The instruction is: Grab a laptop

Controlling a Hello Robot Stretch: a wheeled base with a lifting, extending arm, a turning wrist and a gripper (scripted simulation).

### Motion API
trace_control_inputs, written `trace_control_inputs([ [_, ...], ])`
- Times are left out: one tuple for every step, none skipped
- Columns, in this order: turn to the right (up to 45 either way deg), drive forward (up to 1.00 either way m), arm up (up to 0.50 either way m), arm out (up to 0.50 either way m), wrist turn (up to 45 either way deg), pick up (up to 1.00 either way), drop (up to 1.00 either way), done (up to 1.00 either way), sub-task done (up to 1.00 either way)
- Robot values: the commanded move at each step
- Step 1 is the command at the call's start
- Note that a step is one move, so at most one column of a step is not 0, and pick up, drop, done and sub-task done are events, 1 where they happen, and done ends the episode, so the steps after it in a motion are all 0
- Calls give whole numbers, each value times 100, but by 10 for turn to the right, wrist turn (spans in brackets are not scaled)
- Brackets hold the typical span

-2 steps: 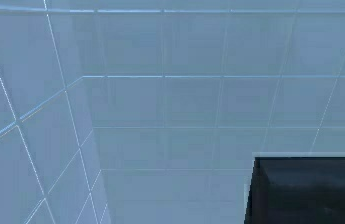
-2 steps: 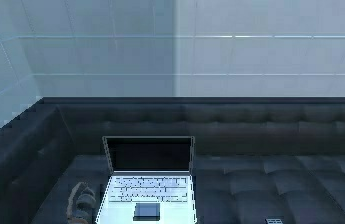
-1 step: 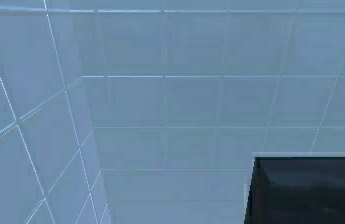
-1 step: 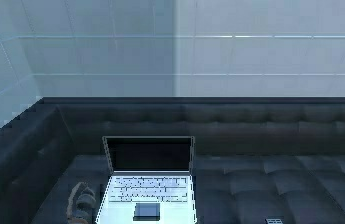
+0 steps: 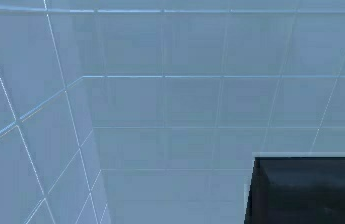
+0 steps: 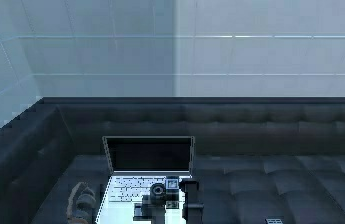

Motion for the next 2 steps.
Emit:
trace_control_inputs([
  [0,0,0,0,450,0,0,0,0],
  [0,0,0,0,450,0,0,0,0],
])
